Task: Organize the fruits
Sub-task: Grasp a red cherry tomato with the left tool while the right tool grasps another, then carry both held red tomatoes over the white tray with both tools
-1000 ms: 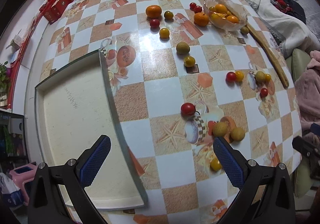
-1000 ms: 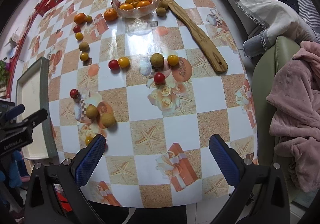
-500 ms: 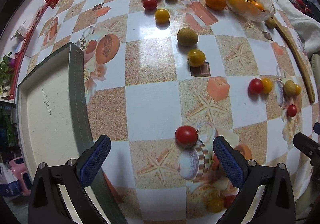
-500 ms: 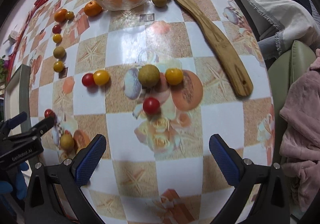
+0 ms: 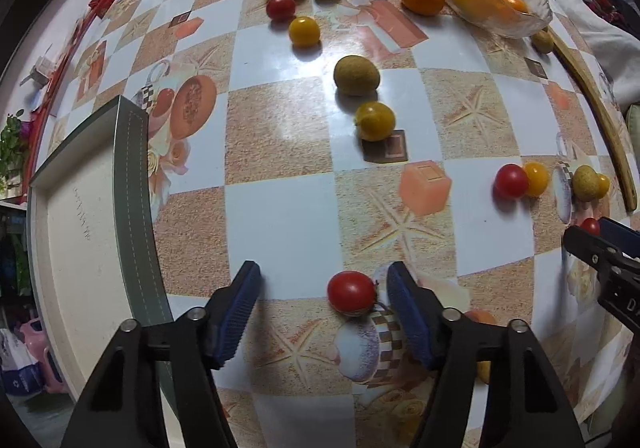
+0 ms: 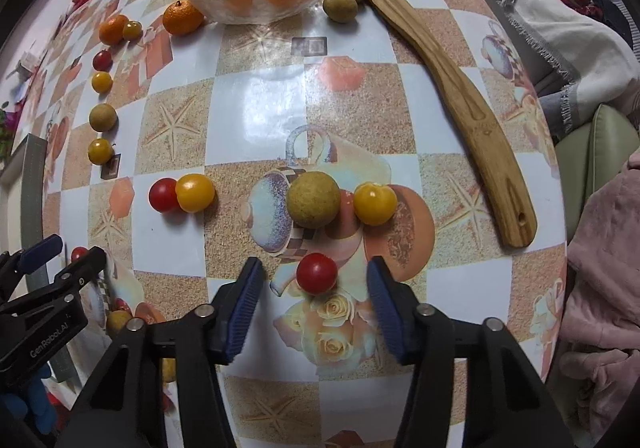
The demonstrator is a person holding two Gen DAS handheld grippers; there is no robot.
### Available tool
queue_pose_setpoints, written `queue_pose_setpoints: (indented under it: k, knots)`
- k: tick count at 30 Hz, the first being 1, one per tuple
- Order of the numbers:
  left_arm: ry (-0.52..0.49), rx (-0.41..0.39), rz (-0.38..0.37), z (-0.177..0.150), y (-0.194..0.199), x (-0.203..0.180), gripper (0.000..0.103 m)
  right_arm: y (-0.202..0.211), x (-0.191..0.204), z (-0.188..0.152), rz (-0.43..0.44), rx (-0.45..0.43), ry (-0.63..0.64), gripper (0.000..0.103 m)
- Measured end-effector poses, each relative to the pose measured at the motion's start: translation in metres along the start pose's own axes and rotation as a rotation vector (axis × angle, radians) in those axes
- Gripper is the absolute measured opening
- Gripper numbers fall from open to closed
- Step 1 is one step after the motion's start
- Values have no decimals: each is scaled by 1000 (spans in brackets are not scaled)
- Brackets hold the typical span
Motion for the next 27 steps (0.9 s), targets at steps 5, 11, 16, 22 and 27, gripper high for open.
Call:
queue_pose_setpoints:
  k: [5, 11, 16, 22, 27]
  knots:
    - [-22, -15, -78, -2, 6, -20, 25, 2, -2, 4, -3, -12, 1, 20]
    - [47, -16, -170, -2, 13, -9, 25, 10, -12, -2, 52, -7, -60, 21]
    - [88, -42, -180, -3, 31, 13, 25, 24, -10, -4, 111, -12, -75, 21]
    - [113, -71, -167, -9, 50, 41, 25, 35, 6, -3, 163, -21, -63, 21]
    - [167, -85, -145, -27, 61, 73, 25, 45, 38, -4, 203, -24, -9, 21]
Point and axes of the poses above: each gripper's, at about its wrist camera, not at the fingertips, and y roughly against the way its jaws point, x to its left, z to its top, the point moved 1 cm from there along -y, roughly the way its jaws point, and after that the axes turned 14 degrees about -x, right-handed, at the moved point
